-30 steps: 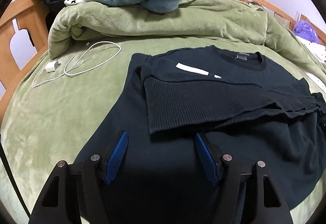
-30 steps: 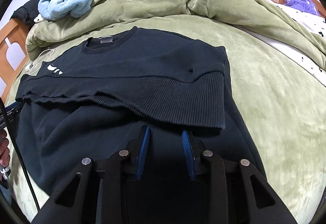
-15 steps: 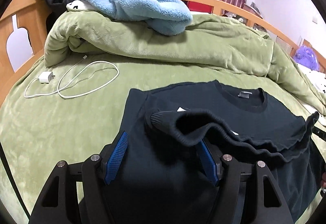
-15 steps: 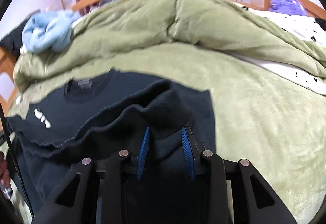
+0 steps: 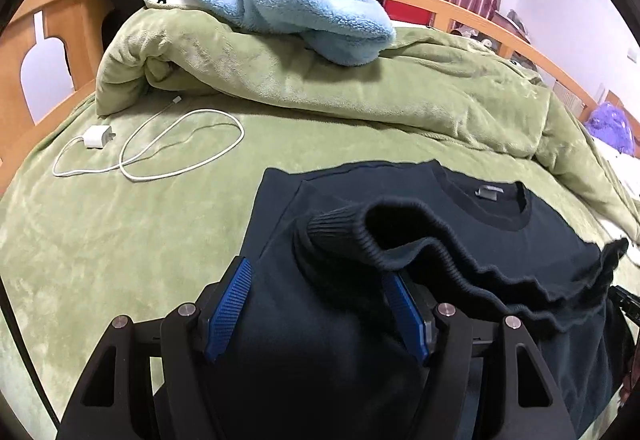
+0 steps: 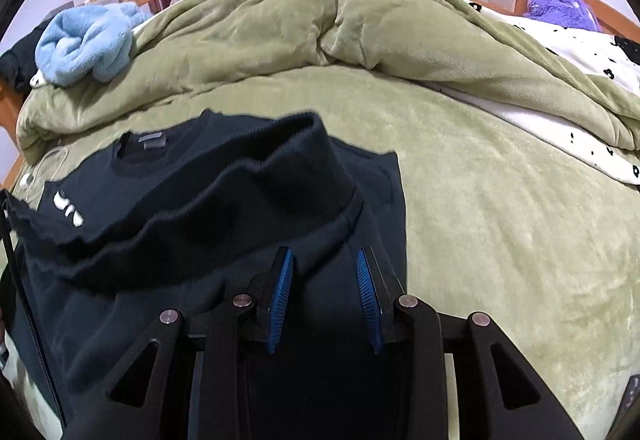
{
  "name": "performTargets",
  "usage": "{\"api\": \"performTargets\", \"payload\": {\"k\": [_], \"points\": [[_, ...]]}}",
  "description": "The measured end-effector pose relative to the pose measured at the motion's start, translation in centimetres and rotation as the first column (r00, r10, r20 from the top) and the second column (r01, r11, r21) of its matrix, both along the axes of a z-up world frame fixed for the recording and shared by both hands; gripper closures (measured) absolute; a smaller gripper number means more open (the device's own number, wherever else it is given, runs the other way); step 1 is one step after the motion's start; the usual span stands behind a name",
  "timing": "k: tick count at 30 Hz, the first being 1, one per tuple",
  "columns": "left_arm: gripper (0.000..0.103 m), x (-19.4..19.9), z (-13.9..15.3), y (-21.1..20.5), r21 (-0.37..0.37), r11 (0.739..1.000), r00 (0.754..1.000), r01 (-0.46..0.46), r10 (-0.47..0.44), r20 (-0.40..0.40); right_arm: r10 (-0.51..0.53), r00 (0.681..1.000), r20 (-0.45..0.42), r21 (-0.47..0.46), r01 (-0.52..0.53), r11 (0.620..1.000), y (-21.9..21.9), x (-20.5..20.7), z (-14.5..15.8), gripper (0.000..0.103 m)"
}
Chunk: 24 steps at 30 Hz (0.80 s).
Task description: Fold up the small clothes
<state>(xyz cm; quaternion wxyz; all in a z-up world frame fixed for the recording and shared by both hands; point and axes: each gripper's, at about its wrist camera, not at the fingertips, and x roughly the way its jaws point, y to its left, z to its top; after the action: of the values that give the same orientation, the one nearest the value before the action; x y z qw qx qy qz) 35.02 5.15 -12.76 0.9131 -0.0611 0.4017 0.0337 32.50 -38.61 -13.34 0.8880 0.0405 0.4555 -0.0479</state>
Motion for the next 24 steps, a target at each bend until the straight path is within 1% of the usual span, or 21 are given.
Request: {"api": "performTargets", "payload": {"k": [1, 3, 5, 7, 9, 12, 14, 16, 18, 21, 23, 24], "points": [[0.037, -0.4, 0.0, 0.1, 0.008, 1.0, 1.0, 0.0, 0.0, -0.001, 0.002, 1.0, -0.005, -0.013, -0.002, 1.0, -0.1, -0.9, 0.1, 0.068], [0.037, -1.4, -0.1, 0.6, 0.005, 1.0, 1.0, -0.003, 0.003, -0.011, -0.002, 1.0, -0.002, -0.035, 0.001, 0.999, -0.5, -2.8, 0.4, 0.056], [0.037, -2.8, -0.1, 1.4, -0.016, 1.0, 1.0, -0.017, 0.017, -0.017, -0.008, 1.0, 0.001, -0.036, 0.008, 0.999, -1.1, -4.5, 0.6, 0.052], [0.029, -4.1, 0.0, 2.1, -0.027, 0.999, 0.999, -0.031, 0.03, -0.02, -0.013, 1.0, -0.004, -0.026, 0.013, 1.0, -1.6, -5.8, 0.9, 0.051], [0.028, -5.5, -0.1, 2.6, -0.027, 0.999, 0.999, -0.03, 0.029, -0.025, -0.012, 1.0, -0.005, -0.011, 0.012, 1.0, -1.8, -7.2, 1.0, 0.046], [0.028, -7.9, -0.8, 3.7, -0.01, 0.999, 0.999, -0.046, 0.046, -0.025, -0.01, 1.0, -0.001, 0.0, 0.01, 1.0, -2.1, -9.5, 0.6, 0.043], [0.028, -9.2, -1.5, 4.6, -0.021, 0.998, 0.998, -0.061, 0.06, -0.032, -0.019, 1.0, -0.002, 0.006, 0.019, 1.0, -2.5, -11.4, -0.3, 0.04], [0.028, -10.3, -2.2, 5.4, -0.037, 0.997, 0.997, -0.066, 0.064, -0.046, -0.034, 0.999, -0.008, 0.033, 0.035, 0.999, -3.0, -12.4, -1.2, 0.039], [0.028, -11.1, -3.0, 5.9, -0.036, 0.997, 0.996, -0.07, 0.068, -0.051, -0.044, 0.999, -0.017, 0.084, 0.046, 0.995, -3.6, -12.9, -2.0, 0.039], [0.027, -11.5, -4.2, 6.4, -0.055, 0.997, 0.997, -0.054, 0.05, -0.067, -0.051, 0.998, -0.027, 0.121, 0.054, 0.991, -3.6, -13.1, -2.4, 0.039], [0.027, -11.6, -4.6, 6.6, -0.073, 0.996, 0.997, -0.058, 0.053, -0.064, -0.028, 0.999, -0.031, 0.12, 0.032, 0.992, -3.1, -12.9, -2.6, 0.039], [0.027, -11.4, -5.0, 6.7, -0.084, 0.995, 0.996, -0.059, 0.054, -0.068, -0.019, 0.999, -0.033, 0.106, 0.022, 0.994, -2.7, -12.7, -2.7, 0.039]]}}
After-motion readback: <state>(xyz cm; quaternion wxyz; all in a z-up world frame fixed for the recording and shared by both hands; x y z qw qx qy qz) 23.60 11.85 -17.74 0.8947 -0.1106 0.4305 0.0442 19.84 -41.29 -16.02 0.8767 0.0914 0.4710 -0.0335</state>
